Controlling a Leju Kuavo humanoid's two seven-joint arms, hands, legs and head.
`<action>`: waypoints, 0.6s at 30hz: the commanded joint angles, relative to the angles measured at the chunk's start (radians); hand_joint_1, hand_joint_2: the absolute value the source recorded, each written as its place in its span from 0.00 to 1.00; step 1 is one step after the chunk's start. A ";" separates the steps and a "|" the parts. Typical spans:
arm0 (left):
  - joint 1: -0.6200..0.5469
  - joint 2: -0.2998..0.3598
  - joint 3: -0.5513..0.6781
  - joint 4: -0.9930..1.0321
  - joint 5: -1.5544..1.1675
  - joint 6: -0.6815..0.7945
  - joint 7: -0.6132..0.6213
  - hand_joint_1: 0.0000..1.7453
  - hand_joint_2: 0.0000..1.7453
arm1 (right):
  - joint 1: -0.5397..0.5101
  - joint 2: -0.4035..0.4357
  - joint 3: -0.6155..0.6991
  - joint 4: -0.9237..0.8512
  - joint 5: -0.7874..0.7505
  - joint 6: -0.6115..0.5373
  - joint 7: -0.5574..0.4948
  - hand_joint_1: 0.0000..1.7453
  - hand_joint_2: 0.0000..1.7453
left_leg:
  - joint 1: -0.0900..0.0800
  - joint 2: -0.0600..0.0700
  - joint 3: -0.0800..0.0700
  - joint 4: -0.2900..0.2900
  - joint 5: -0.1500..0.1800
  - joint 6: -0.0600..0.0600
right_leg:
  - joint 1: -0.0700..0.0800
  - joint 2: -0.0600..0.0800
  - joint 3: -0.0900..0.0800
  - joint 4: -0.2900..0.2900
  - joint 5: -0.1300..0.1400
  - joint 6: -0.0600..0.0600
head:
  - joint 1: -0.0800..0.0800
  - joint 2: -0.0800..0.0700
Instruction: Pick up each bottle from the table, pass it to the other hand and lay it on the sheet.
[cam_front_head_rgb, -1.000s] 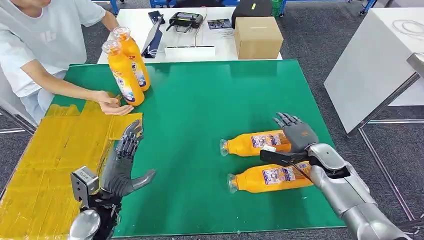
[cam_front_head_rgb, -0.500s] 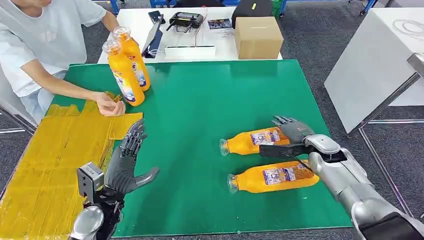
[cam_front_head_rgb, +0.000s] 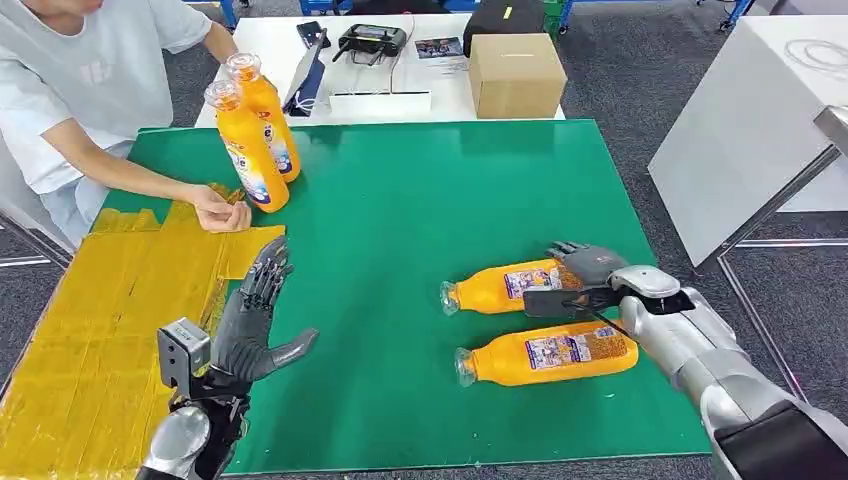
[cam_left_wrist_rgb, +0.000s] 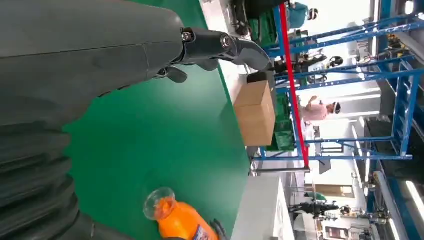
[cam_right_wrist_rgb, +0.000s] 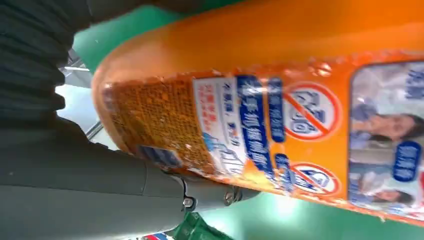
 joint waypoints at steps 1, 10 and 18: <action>-0.020 0.018 -0.020 0.038 0.006 0.004 0.001 0.00 1.00 | -0.023 0.040 0.055 0.054 -0.004 -0.093 0.017 0.83 1.00 | 0.001 0.001 0.005 0.000 -0.002 -0.001 | 0.001 0.001 0.005 -0.001 -0.001 -0.001 | 0.000 0.000; -0.008 0.016 -0.013 0.026 0.007 0.004 0.001 0.00 1.00 | 0.021 0.056 0.034 0.031 0.014 -0.192 0.046 0.98 1.00 | 0.002 0.001 0.006 -0.001 -0.003 -0.001 | 0.002 0.002 0.006 -0.002 -0.001 -0.001 | 0.000 0.000; 0.002 0.010 -0.005 0.010 0.006 0.002 0.007 0.00 1.00 | 0.069 0.074 -0.030 -0.019 0.030 -0.319 0.083 1.00 1.00 | 0.001 0.001 0.005 -0.001 -0.002 -0.001 | 0.001 0.001 0.005 -0.002 -0.001 -0.001 | 0.000 0.000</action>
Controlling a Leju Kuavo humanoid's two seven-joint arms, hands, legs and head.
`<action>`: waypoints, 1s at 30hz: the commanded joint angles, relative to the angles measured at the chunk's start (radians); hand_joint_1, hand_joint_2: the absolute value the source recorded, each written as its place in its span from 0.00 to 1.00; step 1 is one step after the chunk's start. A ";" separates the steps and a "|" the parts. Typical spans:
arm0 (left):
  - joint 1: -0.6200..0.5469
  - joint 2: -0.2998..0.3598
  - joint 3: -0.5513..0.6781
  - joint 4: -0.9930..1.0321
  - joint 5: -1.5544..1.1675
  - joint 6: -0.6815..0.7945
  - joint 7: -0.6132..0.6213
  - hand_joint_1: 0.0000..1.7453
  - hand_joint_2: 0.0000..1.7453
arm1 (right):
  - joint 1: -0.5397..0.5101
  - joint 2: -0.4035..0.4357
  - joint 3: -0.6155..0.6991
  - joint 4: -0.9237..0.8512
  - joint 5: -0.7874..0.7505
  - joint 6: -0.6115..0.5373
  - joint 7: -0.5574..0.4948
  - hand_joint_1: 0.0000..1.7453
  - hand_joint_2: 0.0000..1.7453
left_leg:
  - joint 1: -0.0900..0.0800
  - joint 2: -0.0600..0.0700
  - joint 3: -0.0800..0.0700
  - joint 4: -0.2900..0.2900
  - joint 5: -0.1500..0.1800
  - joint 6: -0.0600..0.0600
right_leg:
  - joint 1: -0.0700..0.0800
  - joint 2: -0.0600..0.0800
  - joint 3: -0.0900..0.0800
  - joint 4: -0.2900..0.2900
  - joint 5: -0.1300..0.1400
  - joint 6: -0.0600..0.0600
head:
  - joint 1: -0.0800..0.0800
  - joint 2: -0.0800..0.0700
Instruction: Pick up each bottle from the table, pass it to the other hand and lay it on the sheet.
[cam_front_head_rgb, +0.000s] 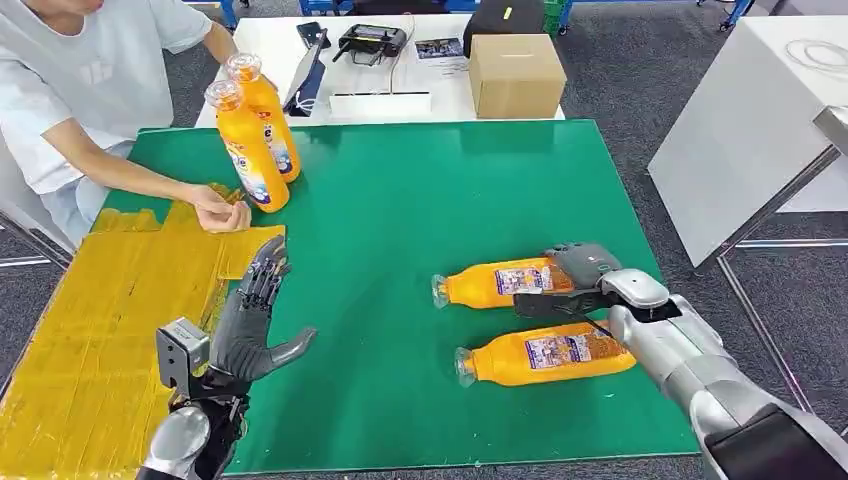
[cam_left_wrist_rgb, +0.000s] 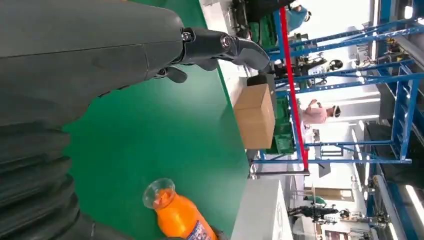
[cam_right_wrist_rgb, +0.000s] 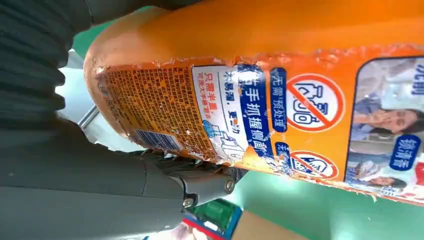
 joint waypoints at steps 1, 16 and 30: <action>0.001 0.010 -0.005 0.010 0.003 -0.002 0.007 0.00 1.00 | 0.052 0.051 -0.056 -0.026 0.024 -0.171 0.053 1.00 1.00 | 0.001 0.001 0.005 -0.001 -0.002 -0.001 | 0.001 0.001 0.006 -0.002 -0.001 -0.001 | 0.000 0.000; 0.007 0.014 -0.027 -0.022 0.069 -0.102 0.038 0.00 1.00 | 0.225 0.145 -0.350 -0.307 -0.116 -0.314 0.000 1.00 1.00 | 0.002 0.002 0.007 0.000 -0.004 -0.001 | 0.002 0.003 0.008 -0.002 -0.002 -0.002 | 0.000 0.000; -0.038 0.019 -0.087 -0.011 0.087 -0.075 0.053 0.00 1.00 | 0.426 0.316 -0.476 -0.661 -0.540 -0.188 -0.163 0.99 1.00 | 0.003 0.000 0.004 0.000 -0.003 -0.001 | 0.002 0.001 0.004 -0.001 -0.002 -0.002 | 0.000 0.000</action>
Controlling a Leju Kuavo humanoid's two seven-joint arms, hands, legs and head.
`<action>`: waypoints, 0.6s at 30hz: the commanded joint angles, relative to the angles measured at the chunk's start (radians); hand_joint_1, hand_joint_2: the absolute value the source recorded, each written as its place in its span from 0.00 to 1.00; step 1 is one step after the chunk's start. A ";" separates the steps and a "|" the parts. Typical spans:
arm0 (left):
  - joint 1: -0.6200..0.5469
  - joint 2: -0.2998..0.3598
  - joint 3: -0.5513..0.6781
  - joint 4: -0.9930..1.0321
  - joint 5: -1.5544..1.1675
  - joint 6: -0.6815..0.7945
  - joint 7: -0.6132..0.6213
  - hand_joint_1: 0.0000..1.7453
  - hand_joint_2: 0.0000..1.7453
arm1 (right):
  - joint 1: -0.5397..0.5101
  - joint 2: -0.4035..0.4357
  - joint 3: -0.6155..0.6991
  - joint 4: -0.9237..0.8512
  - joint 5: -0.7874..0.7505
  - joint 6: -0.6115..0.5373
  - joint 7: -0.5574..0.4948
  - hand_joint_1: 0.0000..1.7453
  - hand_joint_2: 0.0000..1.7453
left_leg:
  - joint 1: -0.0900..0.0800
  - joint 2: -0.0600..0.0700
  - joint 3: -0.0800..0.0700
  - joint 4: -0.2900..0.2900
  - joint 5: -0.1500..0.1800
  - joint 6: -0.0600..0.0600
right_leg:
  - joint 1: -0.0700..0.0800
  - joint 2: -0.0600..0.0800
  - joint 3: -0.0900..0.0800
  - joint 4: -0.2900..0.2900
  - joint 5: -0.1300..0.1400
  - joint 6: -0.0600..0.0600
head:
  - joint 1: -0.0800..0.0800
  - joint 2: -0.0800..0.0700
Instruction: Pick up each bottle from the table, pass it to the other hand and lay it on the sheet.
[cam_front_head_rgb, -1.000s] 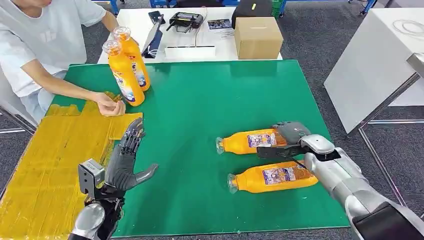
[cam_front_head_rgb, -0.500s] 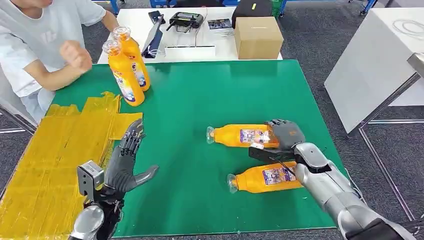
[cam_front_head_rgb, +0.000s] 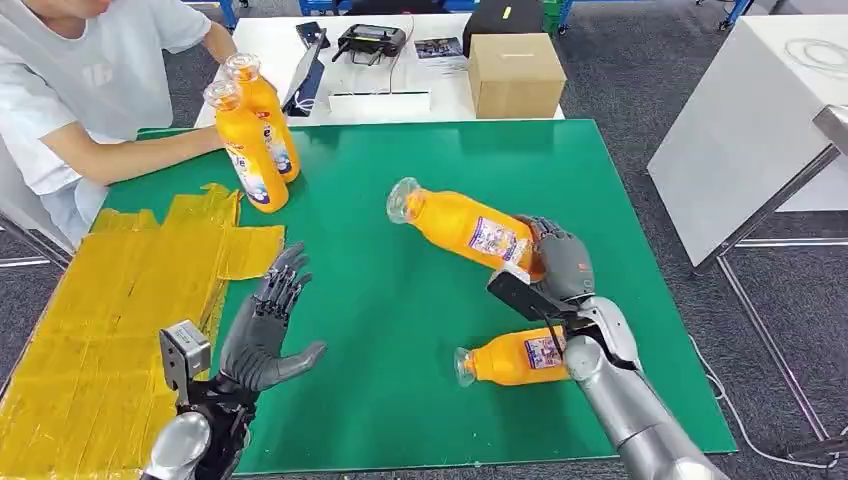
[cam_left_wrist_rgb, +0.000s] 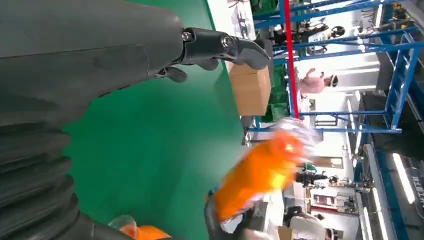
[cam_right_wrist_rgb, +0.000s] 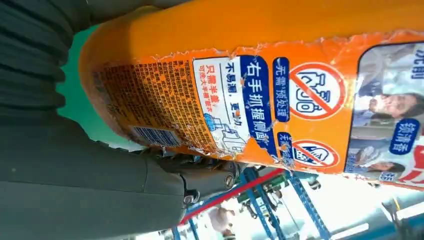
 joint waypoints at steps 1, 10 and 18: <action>-0.058 0.020 -0.056 0.039 0.020 0.022 0.009 0.00 1.00 | 0.094 0.125 -0.066 -0.207 -0.283 0.170 -0.095 0.98 1.00 | 0.002 -0.001 0.004 0.000 -0.003 -0.001 | 0.002 0.000 0.005 -0.001 -0.002 -0.002 | 0.000 0.000; -0.091 0.025 -0.082 0.074 0.038 0.037 0.007 0.00 1.00 | 0.101 0.156 0.052 -0.182 -0.596 0.461 -0.070 0.99 1.00 | 0.000 -0.001 0.002 0.000 -0.001 -0.001 | 0.000 -0.001 0.002 -0.001 -0.001 -0.001 | 0.000 0.000; -0.116 0.022 -0.105 0.116 0.055 0.041 0.001 0.00 1.00 | 0.062 0.155 0.189 -0.063 -0.685 0.584 -0.052 0.94 1.00 | 0.001 0.000 0.004 -0.001 -0.001 0.000 | 0.001 0.000 0.004 -0.002 -0.001 -0.001 | 0.000 0.000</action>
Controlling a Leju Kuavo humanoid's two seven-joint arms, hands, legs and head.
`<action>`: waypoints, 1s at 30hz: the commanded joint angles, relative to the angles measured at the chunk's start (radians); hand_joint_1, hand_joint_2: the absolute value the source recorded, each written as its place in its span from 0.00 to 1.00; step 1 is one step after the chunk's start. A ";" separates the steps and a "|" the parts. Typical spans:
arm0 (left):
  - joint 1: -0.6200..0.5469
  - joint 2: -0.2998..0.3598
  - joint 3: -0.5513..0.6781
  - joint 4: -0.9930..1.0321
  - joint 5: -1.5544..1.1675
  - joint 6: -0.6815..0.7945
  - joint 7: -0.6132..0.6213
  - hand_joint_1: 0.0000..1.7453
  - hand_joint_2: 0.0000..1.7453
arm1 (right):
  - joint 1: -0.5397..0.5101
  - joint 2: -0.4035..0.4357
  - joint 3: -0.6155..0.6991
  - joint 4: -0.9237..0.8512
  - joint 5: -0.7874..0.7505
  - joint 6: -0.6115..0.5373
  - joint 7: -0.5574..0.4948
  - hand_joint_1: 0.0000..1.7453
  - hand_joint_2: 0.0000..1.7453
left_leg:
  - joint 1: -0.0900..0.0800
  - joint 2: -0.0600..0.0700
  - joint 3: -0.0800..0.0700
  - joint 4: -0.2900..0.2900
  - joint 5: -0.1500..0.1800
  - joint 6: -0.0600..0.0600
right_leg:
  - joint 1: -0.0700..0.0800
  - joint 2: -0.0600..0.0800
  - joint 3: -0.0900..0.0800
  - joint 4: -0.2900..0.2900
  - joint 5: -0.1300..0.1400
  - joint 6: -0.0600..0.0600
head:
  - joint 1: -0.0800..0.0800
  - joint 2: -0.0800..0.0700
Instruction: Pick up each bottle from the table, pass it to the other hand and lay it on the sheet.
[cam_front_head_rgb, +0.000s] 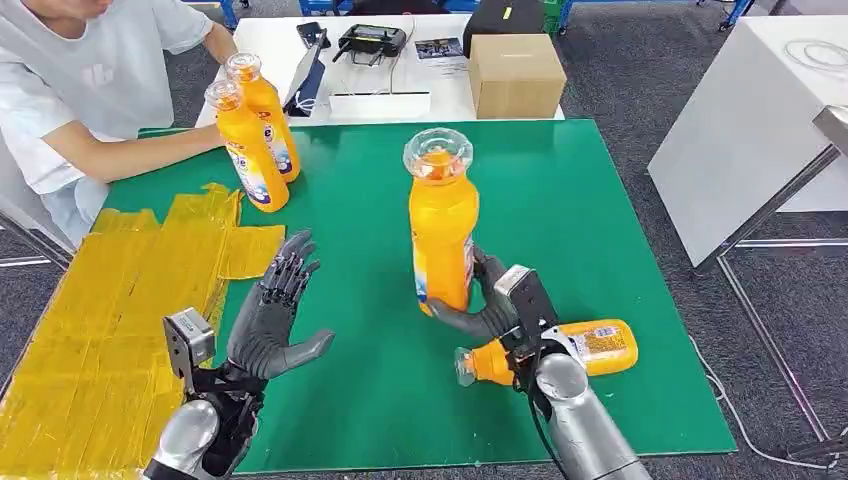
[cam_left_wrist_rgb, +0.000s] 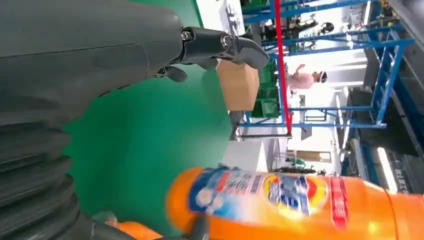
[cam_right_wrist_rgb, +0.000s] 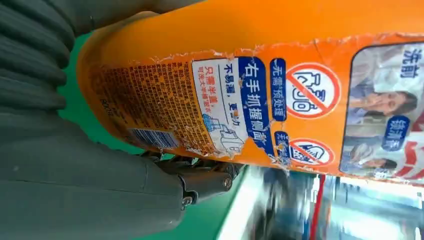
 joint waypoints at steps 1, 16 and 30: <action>-0.062 0.020 -0.054 0.100 0.013 0.006 -0.002 0.00 1.00 | -0.054 0.012 0.151 0.131 -0.024 0.044 0.013 0.94 1.00 | 0.002 0.001 0.006 -0.001 -0.002 -0.001 | 0.002 0.001 0.007 -0.003 -0.001 -0.001 | 0.000 0.000; -0.087 0.024 -0.082 0.112 0.023 0.006 -0.002 0.00 1.00 | -0.092 0.044 0.242 0.234 -0.030 0.033 0.029 0.95 1.00 | 0.001 0.001 0.004 -0.001 -0.001 -0.001 | 0.001 0.001 0.004 -0.001 -0.001 -0.001 | 0.000 0.000; -0.087 0.028 -0.107 0.114 0.020 0.005 -0.001 0.00 1.00 | -0.114 0.054 0.279 0.277 0.009 -0.022 0.037 0.97 1.00 | 0.001 0.001 0.004 -0.001 -0.001 -0.001 | 0.001 0.001 0.004 -0.001 -0.001 -0.001 | 0.000 0.000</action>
